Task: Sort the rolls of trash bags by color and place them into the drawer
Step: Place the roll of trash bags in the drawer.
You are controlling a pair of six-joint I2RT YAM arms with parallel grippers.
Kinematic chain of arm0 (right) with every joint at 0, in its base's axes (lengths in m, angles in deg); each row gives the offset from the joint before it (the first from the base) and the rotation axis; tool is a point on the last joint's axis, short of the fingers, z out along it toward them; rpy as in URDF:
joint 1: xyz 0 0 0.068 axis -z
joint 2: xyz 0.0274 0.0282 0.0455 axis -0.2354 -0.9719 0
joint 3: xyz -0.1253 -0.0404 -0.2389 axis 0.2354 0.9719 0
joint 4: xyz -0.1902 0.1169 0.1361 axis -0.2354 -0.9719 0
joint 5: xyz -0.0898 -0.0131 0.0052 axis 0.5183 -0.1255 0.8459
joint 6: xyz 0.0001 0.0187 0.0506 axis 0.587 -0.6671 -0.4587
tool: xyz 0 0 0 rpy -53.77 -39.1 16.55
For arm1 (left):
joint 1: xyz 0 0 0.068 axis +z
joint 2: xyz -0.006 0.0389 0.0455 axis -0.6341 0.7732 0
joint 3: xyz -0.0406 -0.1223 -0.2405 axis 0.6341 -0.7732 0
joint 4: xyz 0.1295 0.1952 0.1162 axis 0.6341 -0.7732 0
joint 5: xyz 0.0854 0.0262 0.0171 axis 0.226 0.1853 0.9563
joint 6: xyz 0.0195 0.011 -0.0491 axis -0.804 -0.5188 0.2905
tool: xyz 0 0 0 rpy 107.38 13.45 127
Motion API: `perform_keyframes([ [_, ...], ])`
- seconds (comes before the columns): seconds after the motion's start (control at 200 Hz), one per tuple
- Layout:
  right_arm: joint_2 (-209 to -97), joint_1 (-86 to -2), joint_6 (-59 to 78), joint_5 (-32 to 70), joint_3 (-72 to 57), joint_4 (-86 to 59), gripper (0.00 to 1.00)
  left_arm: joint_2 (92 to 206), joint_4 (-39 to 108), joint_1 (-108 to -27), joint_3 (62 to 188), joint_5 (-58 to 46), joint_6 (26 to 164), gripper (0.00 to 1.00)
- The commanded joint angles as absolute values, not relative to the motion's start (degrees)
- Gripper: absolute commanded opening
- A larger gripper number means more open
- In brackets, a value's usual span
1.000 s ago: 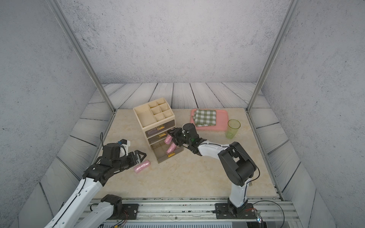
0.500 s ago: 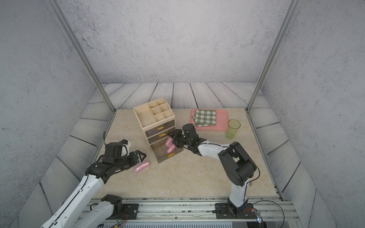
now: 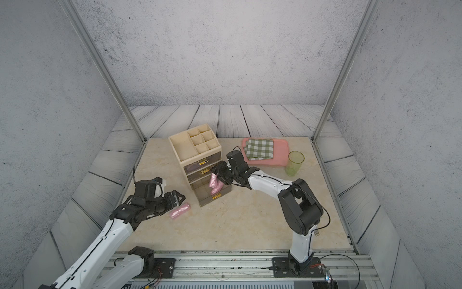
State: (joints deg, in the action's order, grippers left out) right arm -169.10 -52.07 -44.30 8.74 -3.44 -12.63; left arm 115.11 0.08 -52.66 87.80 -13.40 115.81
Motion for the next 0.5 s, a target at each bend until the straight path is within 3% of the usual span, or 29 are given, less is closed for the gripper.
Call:
perform_keyframes([
  [0.0, -170.56, -52.45, -38.78, 8.83, -4.11, -17.29, 0.58, 115.25, -0.02, -53.0, 89.15, -12.41, 116.06, 0.75],
  [0.315, -166.88, -52.51, -31.8, 3.73, -2.61, -12.04, 0.56, 120.6, -1.16, -55.15, 90.43, -6.29, 114.63, 0.71],
  [0.495, -162.28, -52.55, -21.84, 6.15, -4.62, -22.44, 0.53, 127.87, -3.63, -60.82, 93.82, 1.16, 113.78, 0.69],
])
